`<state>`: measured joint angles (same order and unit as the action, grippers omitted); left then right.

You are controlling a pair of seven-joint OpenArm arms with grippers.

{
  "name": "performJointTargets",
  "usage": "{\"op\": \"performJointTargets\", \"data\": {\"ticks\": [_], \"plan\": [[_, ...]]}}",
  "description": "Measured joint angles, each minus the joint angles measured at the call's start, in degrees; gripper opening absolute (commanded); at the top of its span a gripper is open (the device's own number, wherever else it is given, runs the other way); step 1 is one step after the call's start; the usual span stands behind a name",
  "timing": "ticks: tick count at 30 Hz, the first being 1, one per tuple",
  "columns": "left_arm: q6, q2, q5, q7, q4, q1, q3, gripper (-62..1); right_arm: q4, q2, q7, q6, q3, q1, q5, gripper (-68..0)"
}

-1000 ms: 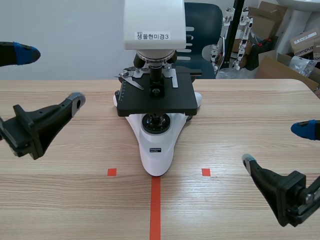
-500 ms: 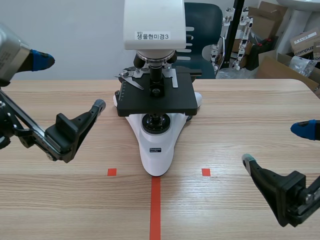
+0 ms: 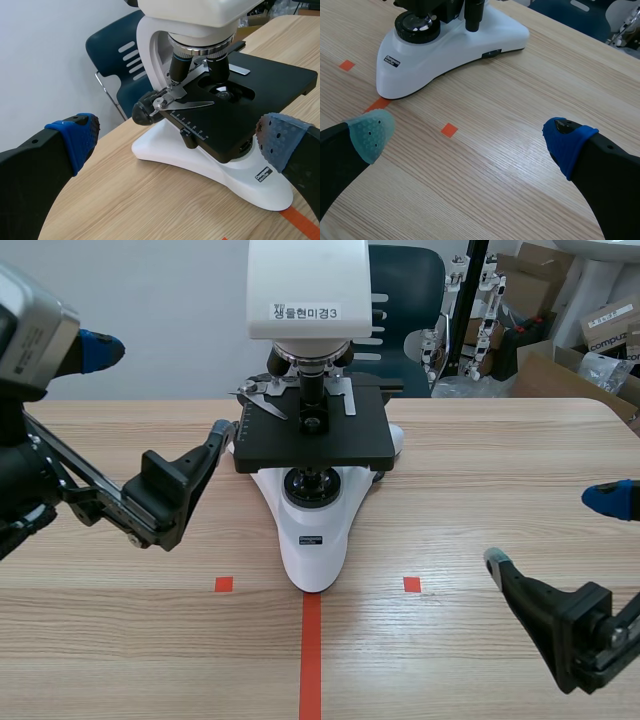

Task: Point at the stage clip

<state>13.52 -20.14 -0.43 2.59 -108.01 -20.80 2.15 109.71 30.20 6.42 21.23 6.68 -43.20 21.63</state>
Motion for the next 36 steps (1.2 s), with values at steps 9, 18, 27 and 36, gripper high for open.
{"op": "performJointTargets", "data": {"ticks": [9,18,27,36], "plan": [[-1.97,-0.04,2.4,0.66,0.0,-2.4,0.0,1.4,0.0,-0.02,0.0,0.02,0.0,0.0,0.0,0.4],[-3.37,-0.02,2.36,6.91,0.0,-4.13,0.02,1.4,0.0,-0.02,0.02,0.02,0.0,0.0,0.02,0.4],[-3.87,-0.04,2.36,5.81,0.0,-4.13,0.02,1.4,0.0,-0.02,0.0,0.02,0.0,0.0,0.02,0.4],[-3.85,-0.04,2.36,5.81,0.0,-4.13,0.02,1.4,0.0,-0.02,0.0,0.02,0.0,0.0,0.02,0.4]]}}
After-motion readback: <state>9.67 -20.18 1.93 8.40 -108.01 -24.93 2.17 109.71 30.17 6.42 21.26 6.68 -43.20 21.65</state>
